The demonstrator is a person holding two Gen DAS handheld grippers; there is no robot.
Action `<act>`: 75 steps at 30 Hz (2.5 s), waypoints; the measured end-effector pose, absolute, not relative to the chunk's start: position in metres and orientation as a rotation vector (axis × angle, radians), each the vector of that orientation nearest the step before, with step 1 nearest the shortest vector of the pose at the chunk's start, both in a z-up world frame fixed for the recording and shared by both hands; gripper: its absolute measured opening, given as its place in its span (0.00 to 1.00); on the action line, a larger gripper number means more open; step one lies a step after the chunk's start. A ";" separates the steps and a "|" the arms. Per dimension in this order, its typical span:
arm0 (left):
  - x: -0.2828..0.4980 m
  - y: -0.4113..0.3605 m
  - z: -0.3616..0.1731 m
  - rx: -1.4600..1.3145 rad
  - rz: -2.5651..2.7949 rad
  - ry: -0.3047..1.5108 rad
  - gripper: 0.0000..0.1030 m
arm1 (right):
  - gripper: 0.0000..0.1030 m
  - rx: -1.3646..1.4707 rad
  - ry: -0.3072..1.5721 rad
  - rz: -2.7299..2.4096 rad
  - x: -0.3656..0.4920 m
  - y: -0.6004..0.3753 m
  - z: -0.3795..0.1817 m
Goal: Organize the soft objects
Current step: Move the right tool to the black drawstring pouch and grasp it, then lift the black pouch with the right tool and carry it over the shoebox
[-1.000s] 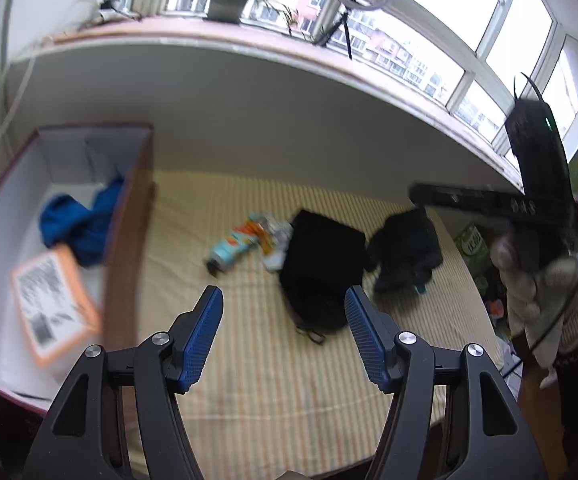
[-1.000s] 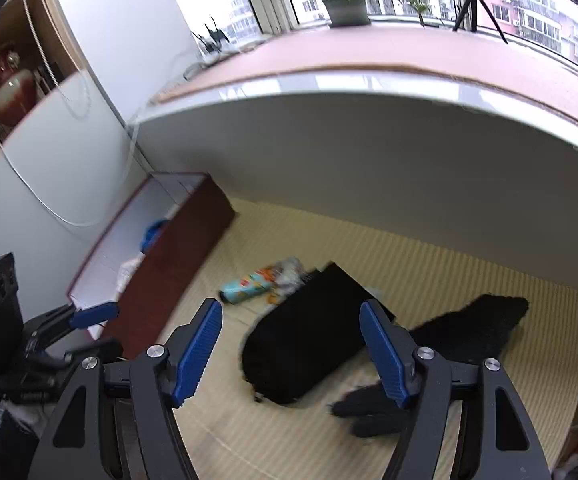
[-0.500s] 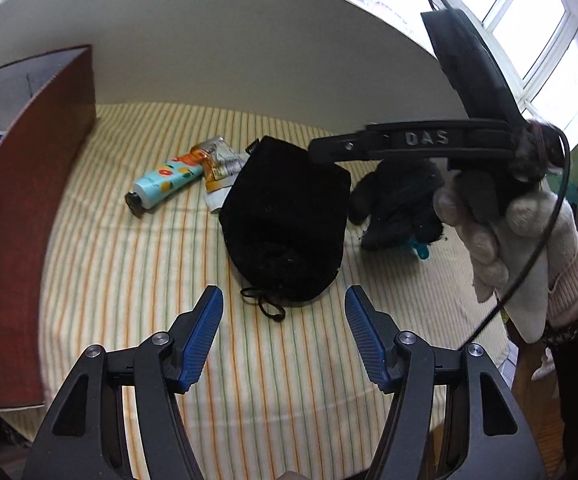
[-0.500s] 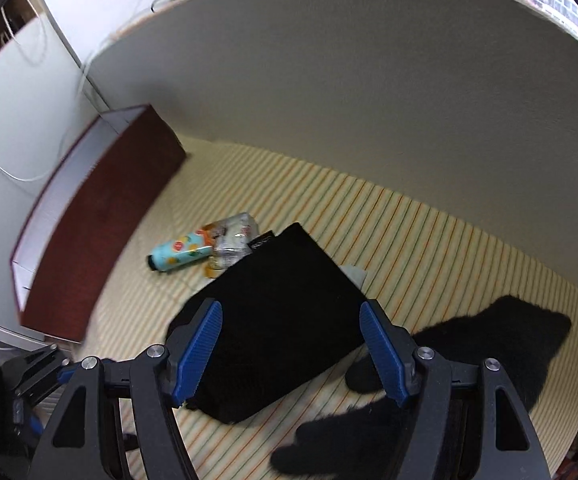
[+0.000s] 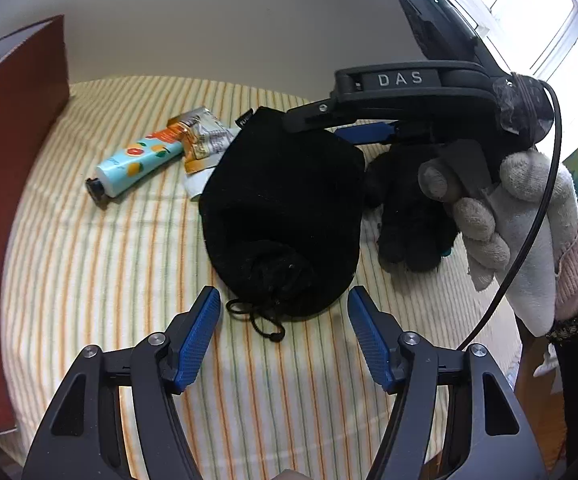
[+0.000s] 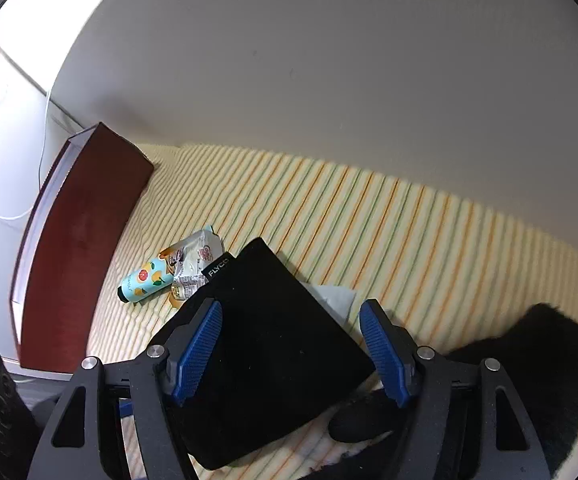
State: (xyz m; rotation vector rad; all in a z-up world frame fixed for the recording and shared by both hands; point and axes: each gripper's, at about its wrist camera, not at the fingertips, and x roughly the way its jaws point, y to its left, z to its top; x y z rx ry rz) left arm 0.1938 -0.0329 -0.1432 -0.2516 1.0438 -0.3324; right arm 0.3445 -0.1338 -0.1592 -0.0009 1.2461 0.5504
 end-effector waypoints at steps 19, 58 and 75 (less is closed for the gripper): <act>0.178 -0.037 -0.133 -0.216 -0.347 0.995 0.46 | 0.48 0.013 1.254 0.603 0.298 -0.136 -0.148; 0.103 0.154 -0.035 -0.236 -0.047 0.732 0.45 | 0.47 -0.194 0.980 0.925 0.235 0.107 -0.035; 0.113 0.197 -0.050 -0.224 0.057 0.775 0.45 | 0.47 -0.244 1.001 0.919 0.248 0.165 -0.052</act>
